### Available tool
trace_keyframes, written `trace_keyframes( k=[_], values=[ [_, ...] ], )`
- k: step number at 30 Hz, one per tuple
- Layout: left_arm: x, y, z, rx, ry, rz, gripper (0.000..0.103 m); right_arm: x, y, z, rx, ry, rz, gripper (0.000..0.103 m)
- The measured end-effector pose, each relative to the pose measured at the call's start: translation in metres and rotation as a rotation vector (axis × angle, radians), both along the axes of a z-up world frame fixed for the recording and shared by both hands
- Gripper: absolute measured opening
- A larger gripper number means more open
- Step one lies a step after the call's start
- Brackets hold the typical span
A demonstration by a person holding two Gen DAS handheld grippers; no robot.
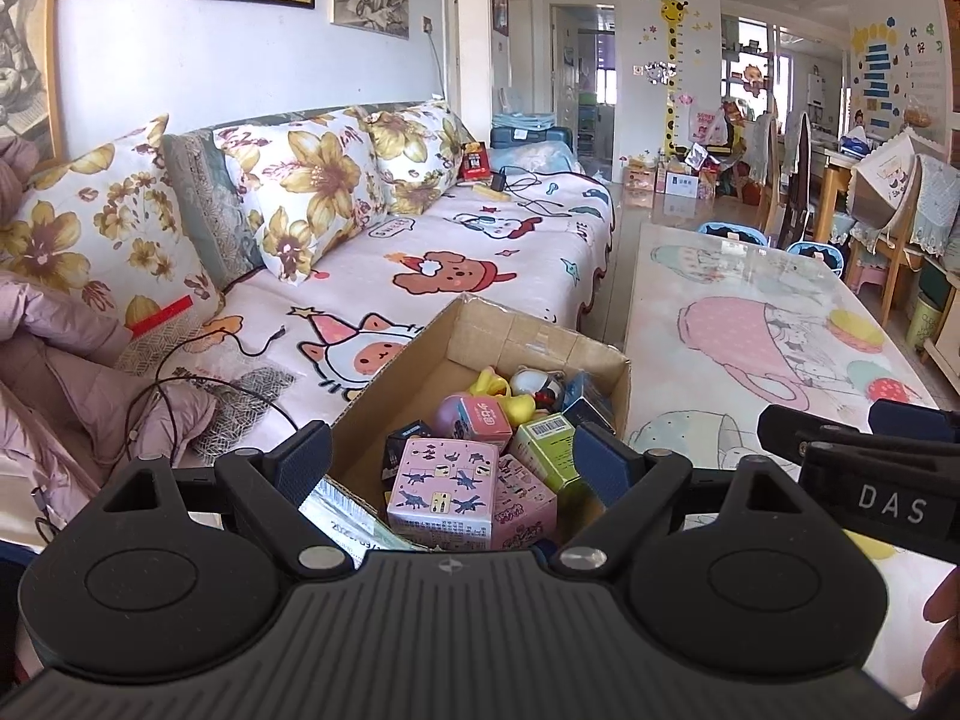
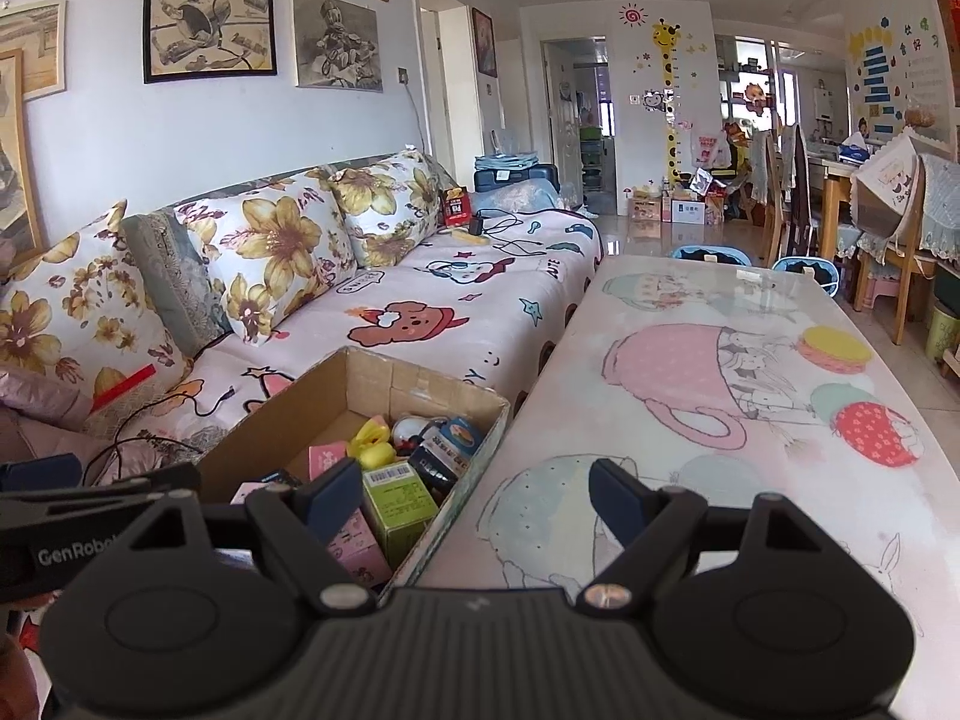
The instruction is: Organize rigid objects
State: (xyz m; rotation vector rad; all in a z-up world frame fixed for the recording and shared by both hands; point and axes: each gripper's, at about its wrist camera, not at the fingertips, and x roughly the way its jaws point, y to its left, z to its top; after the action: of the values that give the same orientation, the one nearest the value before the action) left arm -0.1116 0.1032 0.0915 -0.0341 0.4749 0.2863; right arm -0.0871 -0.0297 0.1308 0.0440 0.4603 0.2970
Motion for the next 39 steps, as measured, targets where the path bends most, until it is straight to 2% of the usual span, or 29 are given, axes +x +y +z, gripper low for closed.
trace_keyframes(
  k=[15, 26, 39],
  values=[
    [-0.022, -0.005, 0.003, 0.000, -0.027, -0.014, 0.103, -0.040, 0.001, 0.010, -0.029, -0.057, 0.014, 0.083],
    [-0.026, -0.004, 0.003, 0.013, -0.044, 0.002, 0.103, -0.047, 0.005, 0.008, -0.041, -0.066, 0.016, 0.083],
    [-0.023, -0.001, -0.003, -0.003, -0.028, 0.006, 0.103, -0.046, 0.006, 0.001, -0.062, -0.075, 0.016, 0.083]
  ],
)
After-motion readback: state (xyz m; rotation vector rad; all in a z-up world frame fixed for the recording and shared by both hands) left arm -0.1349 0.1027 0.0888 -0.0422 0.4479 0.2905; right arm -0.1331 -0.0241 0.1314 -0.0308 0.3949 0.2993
